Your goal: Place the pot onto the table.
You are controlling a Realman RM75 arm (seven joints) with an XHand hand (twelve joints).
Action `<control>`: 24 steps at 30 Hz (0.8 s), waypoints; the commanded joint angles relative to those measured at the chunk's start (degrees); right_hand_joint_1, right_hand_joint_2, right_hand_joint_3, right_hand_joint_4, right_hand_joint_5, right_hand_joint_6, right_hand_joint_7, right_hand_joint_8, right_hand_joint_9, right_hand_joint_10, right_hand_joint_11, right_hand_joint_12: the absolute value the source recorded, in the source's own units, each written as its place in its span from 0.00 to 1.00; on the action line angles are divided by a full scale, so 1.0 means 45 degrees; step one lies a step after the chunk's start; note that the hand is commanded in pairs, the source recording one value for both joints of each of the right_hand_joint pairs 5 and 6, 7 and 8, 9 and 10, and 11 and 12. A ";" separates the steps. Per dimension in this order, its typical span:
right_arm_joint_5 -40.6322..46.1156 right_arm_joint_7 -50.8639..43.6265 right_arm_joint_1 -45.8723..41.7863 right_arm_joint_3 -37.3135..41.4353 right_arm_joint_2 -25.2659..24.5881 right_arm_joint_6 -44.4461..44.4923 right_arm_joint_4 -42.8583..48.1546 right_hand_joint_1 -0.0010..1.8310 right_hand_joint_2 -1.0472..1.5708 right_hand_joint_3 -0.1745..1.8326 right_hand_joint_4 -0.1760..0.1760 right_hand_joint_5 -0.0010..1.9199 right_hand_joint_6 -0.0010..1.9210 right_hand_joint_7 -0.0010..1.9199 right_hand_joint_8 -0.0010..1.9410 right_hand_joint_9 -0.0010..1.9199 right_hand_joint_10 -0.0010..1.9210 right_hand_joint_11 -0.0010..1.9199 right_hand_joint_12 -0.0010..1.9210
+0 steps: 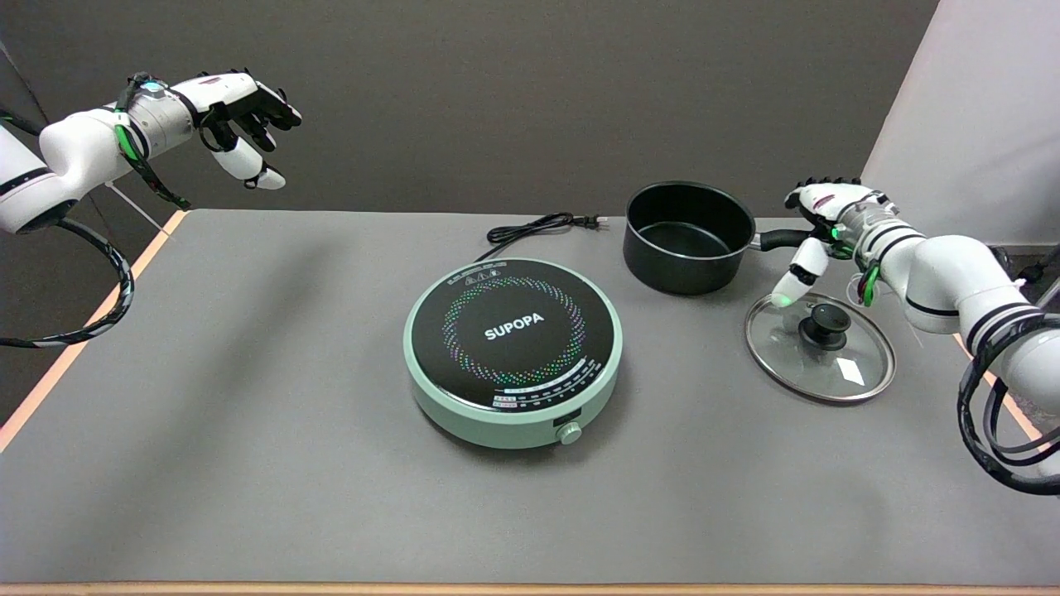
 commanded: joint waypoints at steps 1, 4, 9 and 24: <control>-0.0446 -0.0035 -0.0615 0.1270 0.0410 0.0672 0.1565 0.51 0.16 0.37 0.10 0.06 0.06 0.06 0.06 0.06 0.06 0.06 0.06; -0.0304 0.0058 -0.1465 0.3058 0.0507 0.0672 0.2554 0.50 0.18 0.35 0.09 0.04 0.04 0.04 0.04 0.04 0.04 0.04 0.04; -0.0304 0.2409 -0.3466 0.5954 0.0671 0.0541 0.4184 0.44 0.28 0.20 0.11 0.00 0.00 0.00 0.00 0.00 0.00 0.00 0.00; 0.3980 1.3939 -0.7716 1.0759 0.0363 -0.3412 0.4290 0.33 0.37 0.19 0.70 0.00 0.00 0.00 0.00 0.00 0.00 0.00 0.00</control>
